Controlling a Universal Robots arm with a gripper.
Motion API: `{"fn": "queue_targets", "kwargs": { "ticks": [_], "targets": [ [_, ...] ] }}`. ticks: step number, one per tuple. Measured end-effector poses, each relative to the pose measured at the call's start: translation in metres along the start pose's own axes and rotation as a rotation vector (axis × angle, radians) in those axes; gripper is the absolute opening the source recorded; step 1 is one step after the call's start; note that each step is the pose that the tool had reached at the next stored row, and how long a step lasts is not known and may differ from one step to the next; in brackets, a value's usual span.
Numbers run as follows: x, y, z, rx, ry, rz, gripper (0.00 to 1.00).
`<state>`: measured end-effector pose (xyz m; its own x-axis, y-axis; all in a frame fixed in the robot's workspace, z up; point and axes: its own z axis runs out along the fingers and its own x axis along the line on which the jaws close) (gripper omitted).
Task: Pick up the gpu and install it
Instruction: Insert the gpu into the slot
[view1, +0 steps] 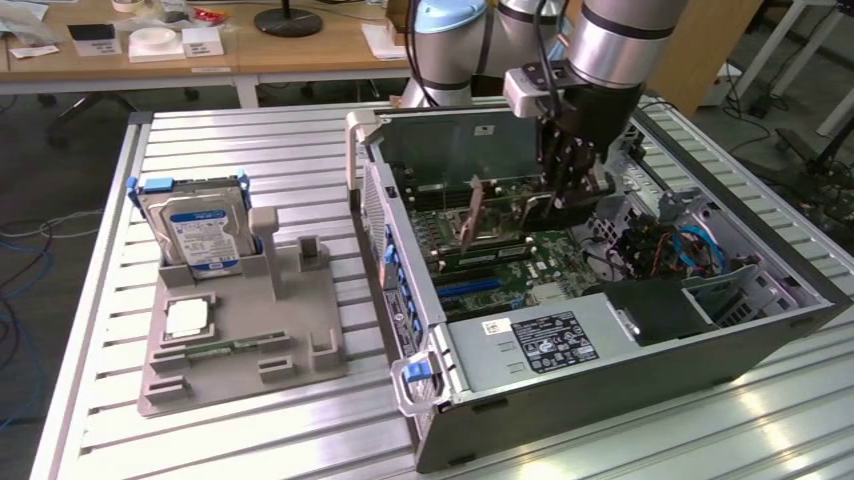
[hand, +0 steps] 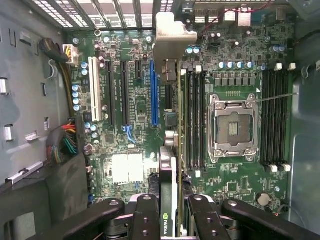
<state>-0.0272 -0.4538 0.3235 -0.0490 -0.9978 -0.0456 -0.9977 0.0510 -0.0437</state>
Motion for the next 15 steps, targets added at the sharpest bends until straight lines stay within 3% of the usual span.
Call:
{"fn": "queue_targets", "kwargs": {
  "ticks": [5, 11, 14, 15],
  "targets": [
    [0.0003, 0.0044, 0.0019, 0.0004, 0.0078, 0.003, 0.27],
    [0.0003, 0.0043, 0.002, -0.0002, 0.0078, 0.003, 0.27],
    [0.0003, 0.0033, 0.0021, -0.0157, 0.0087, 0.004, 0.27],
    [0.0003, 0.0033, 0.002, -0.0164, 0.0088, 0.004, 0.27]
  ]
}}
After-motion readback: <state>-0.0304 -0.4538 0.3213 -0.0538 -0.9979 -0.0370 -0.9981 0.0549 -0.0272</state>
